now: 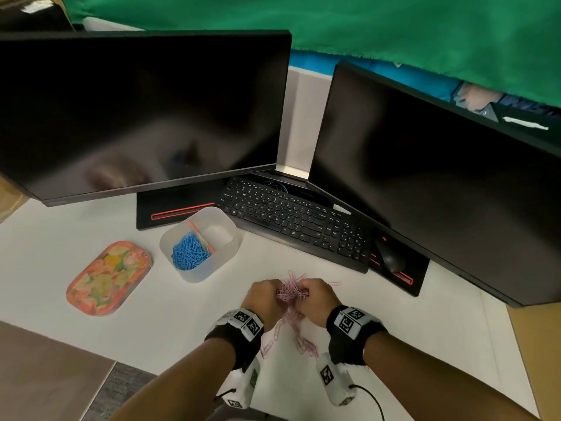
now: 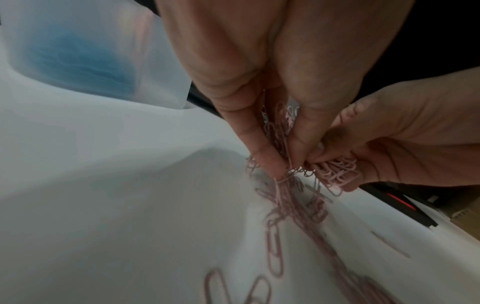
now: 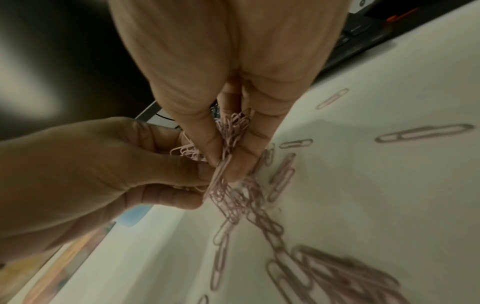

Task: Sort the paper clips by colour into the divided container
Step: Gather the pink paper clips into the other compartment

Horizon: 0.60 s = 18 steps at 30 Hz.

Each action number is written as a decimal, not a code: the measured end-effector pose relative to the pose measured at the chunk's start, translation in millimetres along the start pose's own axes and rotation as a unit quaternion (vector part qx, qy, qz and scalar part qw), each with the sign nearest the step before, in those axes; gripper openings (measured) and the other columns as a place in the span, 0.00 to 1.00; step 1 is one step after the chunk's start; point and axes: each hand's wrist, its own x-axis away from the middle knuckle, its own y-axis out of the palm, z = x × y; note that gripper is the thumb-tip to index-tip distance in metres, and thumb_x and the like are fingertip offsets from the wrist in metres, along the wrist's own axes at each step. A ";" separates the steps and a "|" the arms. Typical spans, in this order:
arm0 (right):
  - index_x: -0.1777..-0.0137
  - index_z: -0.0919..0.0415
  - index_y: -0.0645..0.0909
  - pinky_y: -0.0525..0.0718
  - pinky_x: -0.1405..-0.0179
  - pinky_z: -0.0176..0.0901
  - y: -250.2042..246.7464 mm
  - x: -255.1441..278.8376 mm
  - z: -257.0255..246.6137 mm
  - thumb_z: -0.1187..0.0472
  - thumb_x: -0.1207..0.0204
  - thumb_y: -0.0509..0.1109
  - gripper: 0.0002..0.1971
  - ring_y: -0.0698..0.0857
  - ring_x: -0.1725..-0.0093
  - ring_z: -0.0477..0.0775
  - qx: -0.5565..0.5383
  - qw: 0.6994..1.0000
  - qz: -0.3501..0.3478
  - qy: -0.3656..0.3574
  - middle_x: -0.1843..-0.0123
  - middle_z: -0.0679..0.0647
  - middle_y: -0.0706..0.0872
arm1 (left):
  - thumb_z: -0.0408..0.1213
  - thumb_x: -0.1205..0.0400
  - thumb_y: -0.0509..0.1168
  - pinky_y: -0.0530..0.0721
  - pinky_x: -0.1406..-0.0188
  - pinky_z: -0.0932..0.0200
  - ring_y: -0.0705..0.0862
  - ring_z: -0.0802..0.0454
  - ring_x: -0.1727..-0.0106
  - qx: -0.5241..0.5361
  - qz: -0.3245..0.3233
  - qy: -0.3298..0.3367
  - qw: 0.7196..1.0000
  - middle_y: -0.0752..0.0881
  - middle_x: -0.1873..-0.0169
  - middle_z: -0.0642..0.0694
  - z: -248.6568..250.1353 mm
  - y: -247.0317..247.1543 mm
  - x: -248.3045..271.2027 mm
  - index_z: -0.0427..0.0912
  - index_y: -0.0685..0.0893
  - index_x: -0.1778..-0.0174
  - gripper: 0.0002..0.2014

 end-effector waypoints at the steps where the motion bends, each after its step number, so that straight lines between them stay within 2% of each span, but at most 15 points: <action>1: 0.57 0.51 0.86 0.89 0.62 0.43 -1.9 -0.6 -3.1 0.67 0.28 0.70 0.09 0.89 0.64 0.51 -0.006 1.000 0.002 -0.003 0.59 0.51 0.90 | 0.35 0.24 0.67 0.70 0.65 0.62 0.85 0.41 0.57 0.000 0.004 -0.001 1.000 0.89 0.61 0.39 0.8 -3.2 -0.5 0.39 0.85 0.59 0.04; 4: 0.55 0.54 0.87 0.79 0.74 0.26 -7.3 -1.9 -14.4 0.65 0.27 0.72 0.06 0.86 0.68 0.42 -0.011 1.000 0.009 -0.011 0.61 0.50 0.89 | 0.35 0.24 0.66 0.71 0.66 0.62 0.84 0.42 0.59 0.003 0.016 -0.006 1.000 0.88 0.63 0.40 3.3 -15.3 -2.2 0.38 0.84 0.61 0.04; 5: 0.55 0.55 0.87 0.79 0.74 0.26 -9.0 -2.6 -19.4 0.64 0.28 0.73 0.04 0.85 0.69 0.41 -0.013 1.000 0.010 -0.014 0.62 0.50 0.89 | 0.34 0.24 0.66 0.72 0.66 0.61 0.84 0.43 0.60 0.007 0.021 -0.007 1.000 0.88 0.63 0.40 4.0 -20.1 -2.7 0.37 0.84 0.60 0.04; 8: 0.57 0.55 0.86 0.87 0.68 0.38 -13.0 -4.1 -41.4 0.63 0.28 0.74 0.03 0.89 0.68 0.50 -0.025 0.999 0.004 -0.025 0.62 0.53 0.90 | 0.34 0.24 0.66 0.73 0.66 0.62 0.81 0.46 0.63 0.003 0.037 -0.018 0.999 0.87 0.64 0.42 5.5 -39.5 -3.2 0.38 0.85 0.59 0.04; 9: 0.56 0.56 0.86 0.86 0.71 0.39 -13.9 -5.2 -50.1 0.64 0.27 0.74 0.03 0.89 0.68 0.52 -0.032 0.999 -0.001 -0.029 0.62 0.53 0.90 | 0.34 0.24 0.67 0.73 0.66 0.62 0.81 0.47 0.63 0.000 0.047 -0.021 0.999 0.86 0.65 0.43 5.0 -47.4 -3.4 0.39 0.85 0.59 0.03; 11: 0.53 0.60 0.86 0.81 0.79 0.32 -14.8 -9.2 -69.7 0.66 0.26 0.73 0.04 0.89 0.69 0.52 -0.043 0.998 -0.015 -0.046 0.61 0.52 0.89 | 0.34 0.23 0.68 0.74 0.67 0.61 0.82 0.47 0.64 -0.006 0.067 -0.027 0.997 0.85 0.66 0.45 2.3 -65.3 -4.3 0.40 0.85 0.60 0.03; 14: 0.47 0.59 0.86 0.81 0.76 0.31 -12.8 -25.0 -100.1 0.66 0.25 0.72 0.08 0.89 0.69 0.47 -0.031 0.997 -0.029 -0.070 0.54 0.51 0.91 | 0.35 0.23 0.69 0.76 0.67 0.59 0.83 0.47 0.63 -0.010 0.091 -0.037 0.995 0.86 0.66 0.44 -4.8 -96.6 -8.8 0.40 0.85 0.59 0.03; 18: 0.49 0.60 0.87 0.85 0.70 0.35 -4.7 -54.5 -140.6 0.69 0.27 0.70 0.10 0.88 0.72 0.45 0.002 0.994 -0.020 -0.107 0.58 0.54 0.91 | 0.36 0.23 0.69 0.71 0.64 0.61 0.79 0.47 0.63 -0.044 0.126 -0.043 0.990 0.83 0.66 0.46 -18.0 -139.3 -21.2 0.41 0.83 0.61 0.03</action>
